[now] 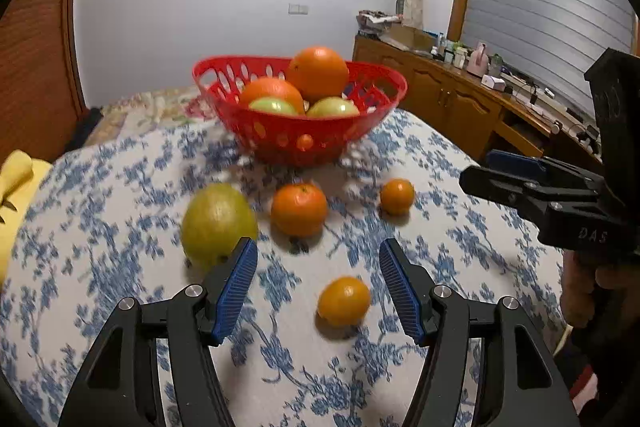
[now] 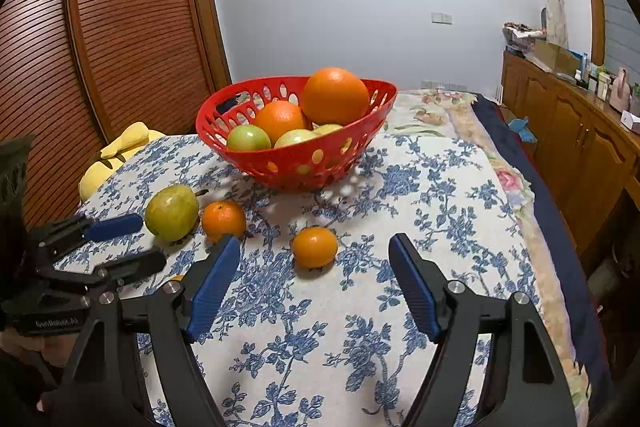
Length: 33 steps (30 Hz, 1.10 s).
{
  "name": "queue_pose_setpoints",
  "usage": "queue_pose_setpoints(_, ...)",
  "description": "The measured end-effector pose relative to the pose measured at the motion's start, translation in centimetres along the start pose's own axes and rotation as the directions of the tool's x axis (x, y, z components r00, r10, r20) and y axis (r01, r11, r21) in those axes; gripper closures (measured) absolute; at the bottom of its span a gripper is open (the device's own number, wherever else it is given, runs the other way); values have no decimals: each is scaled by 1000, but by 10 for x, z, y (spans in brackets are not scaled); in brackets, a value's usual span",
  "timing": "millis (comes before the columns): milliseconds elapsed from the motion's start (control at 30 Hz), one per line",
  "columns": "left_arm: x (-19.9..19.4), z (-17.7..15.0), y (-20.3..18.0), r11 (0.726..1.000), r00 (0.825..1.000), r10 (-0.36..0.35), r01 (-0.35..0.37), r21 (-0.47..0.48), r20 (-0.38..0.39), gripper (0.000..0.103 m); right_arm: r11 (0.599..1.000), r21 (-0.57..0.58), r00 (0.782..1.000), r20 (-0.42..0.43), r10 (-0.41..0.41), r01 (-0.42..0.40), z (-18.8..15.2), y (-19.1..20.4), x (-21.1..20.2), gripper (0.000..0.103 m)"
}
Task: Organize fruits
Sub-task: 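Withdraw both open tools from the basket toward the loose tangerines, then grasp a tangerine with the left tool while the right tool grasps another tangerine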
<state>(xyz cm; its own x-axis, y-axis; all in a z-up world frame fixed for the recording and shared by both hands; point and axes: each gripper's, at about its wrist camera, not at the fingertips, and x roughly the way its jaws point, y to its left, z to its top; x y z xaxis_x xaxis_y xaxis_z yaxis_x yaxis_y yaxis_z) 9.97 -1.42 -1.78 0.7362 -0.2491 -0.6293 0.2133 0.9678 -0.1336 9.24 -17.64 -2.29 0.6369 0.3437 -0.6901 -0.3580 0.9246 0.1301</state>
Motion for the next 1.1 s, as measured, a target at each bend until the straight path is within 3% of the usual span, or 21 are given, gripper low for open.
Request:
queue_pose_setpoints(300,20,-7,-6,999,996,20,-17,36,-86,46,1000,-21,999,-37,-13,12,-9,7,20,33)
queue_pose_setpoints(567,25,-9,-11,998,994,-14,20,55,-105,48,999,-34,997,-75,-15,13,-6,6,40,39)
queue_pose_setpoints(800,29,-13,-12,997,992,-31,39,61,-119,62,999,-48,990,-140,-11,5,-1,5,65,48)
queue_pose_setpoints(1100,30,-16,-11,997,992,-48,54,47,-120,67,999,-49,979,-204,-25,15,0,4,85,48)
